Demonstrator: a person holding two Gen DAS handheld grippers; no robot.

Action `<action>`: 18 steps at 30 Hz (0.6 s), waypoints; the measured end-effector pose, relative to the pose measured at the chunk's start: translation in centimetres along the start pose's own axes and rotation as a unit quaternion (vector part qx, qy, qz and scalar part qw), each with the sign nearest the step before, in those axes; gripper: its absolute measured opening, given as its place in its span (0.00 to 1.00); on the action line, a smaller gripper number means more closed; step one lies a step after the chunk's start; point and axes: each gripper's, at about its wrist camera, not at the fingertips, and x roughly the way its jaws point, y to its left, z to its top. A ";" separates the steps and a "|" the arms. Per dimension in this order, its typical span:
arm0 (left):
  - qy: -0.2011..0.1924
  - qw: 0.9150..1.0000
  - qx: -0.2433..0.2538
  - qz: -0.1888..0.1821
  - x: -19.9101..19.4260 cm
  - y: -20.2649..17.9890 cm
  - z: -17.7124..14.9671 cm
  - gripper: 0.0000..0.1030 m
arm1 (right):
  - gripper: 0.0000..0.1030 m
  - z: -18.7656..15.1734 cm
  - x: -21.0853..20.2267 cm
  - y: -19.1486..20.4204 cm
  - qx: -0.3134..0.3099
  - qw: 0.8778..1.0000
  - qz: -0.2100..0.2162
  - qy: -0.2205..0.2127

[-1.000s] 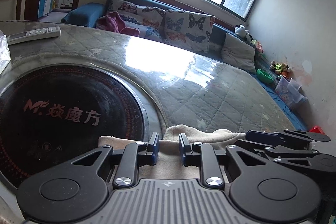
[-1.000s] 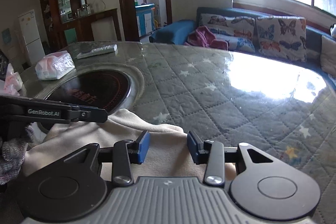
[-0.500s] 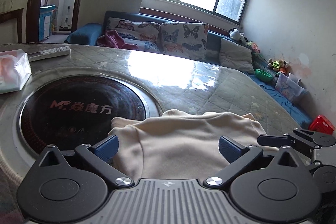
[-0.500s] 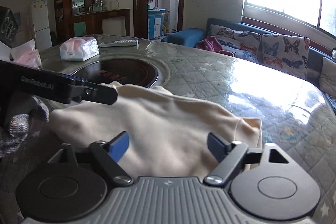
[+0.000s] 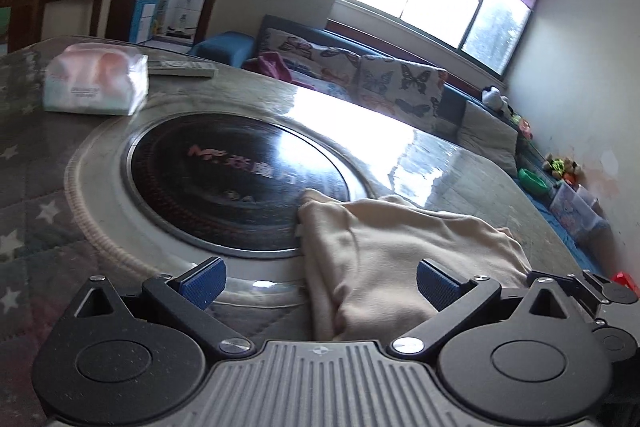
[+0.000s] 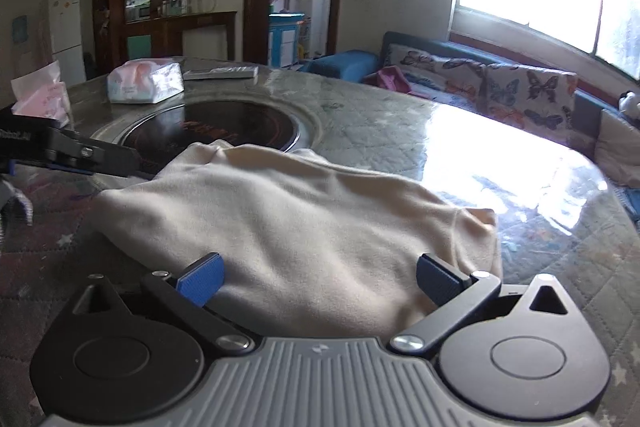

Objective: Fold clothes

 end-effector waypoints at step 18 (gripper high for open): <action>0.007 0.999 0.015 0.030 0.0 1.1 -1.5 1.00 | 1.00 -1.4 -2.3 -3.0 0.045 0.996 -0.083 0.000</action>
